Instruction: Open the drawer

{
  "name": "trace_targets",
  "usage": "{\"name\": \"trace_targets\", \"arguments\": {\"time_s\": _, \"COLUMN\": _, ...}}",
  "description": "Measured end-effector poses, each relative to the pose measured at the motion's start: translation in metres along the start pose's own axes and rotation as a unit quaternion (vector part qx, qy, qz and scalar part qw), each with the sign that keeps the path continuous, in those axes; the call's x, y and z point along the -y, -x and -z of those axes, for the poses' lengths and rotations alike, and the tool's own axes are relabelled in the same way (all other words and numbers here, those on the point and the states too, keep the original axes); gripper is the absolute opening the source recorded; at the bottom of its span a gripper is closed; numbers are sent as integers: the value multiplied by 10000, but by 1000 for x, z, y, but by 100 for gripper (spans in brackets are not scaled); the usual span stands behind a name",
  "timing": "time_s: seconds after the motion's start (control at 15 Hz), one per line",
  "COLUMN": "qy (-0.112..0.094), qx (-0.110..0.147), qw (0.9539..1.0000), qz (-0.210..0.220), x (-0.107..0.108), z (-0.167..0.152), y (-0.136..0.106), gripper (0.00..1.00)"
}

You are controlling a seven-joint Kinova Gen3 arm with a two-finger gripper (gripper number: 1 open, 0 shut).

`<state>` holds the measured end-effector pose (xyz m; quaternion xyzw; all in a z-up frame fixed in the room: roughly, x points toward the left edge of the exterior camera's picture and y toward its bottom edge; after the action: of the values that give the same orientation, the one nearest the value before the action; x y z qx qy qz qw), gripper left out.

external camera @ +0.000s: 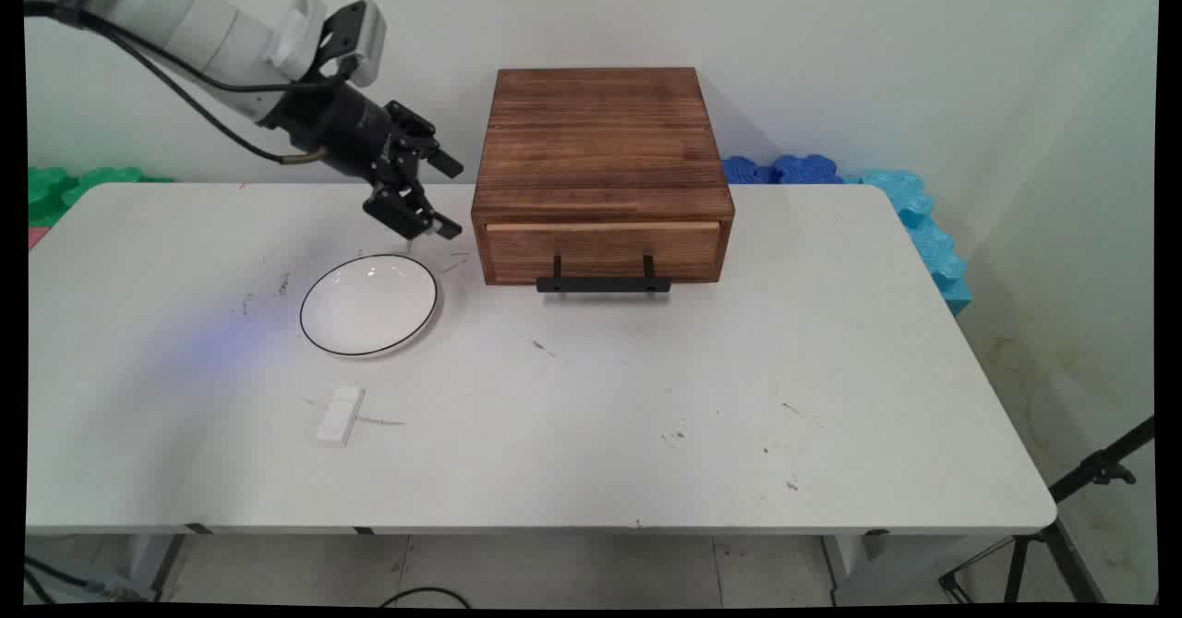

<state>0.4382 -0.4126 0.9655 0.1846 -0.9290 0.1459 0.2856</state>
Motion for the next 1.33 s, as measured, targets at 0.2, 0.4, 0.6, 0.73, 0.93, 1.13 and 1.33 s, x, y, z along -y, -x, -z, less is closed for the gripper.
{"name": "trace_targets", "arguments": {"time_s": 0.2, "qy": -9, "qx": -3, "qw": 10000, "qz": 5, "x": 0, "z": -5, "y": -10, "gripper": 100}}
{"name": "trace_targets", "arguments": {"time_s": 0.4, "qy": -29, "qx": -16, "qw": 10000, "qz": 6, "x": -2, "z": -6, "y": -19, "gripper": 100}}
{"name": "trace_targets", "arguments": {"time_s": 0.6, "qy": -39, "qx": -31, "qw": 10000, "qz": 11, "x": -4, "z": -8, "y": -26, "gripper": 100}}
{"name": "trace_targets", "arguments": {"time_s": 0.73, "qy": -47, "qx": -47, "qw": 10000, "qz": 18, "x": -5, "z": -11, "y": -32, "gripper": 100}}
{"name": "trace_targets", "arguments": {"time_s": 0.93, "qy": -67, "qx": -57, "qw": 10000, "qz": 37, "x": -7, "z": -16, "y": -40, "gripper": 100}}
{"name": "trace_targets", "arguments": {"time_s": 1.13, "qy": -87, "qx": -44, "qw": 9999, "qz": 48, "x": -8, "z": -22, "y": -47, "gripper": 100}}
{"name": "trace_targets", "arguments": {"time_s": 1.33, "qy": -104, "qx": 0, "qw": 9999, "qz": 64, "x": -12, "z": -36, "y": -53, "gripper": 100}}
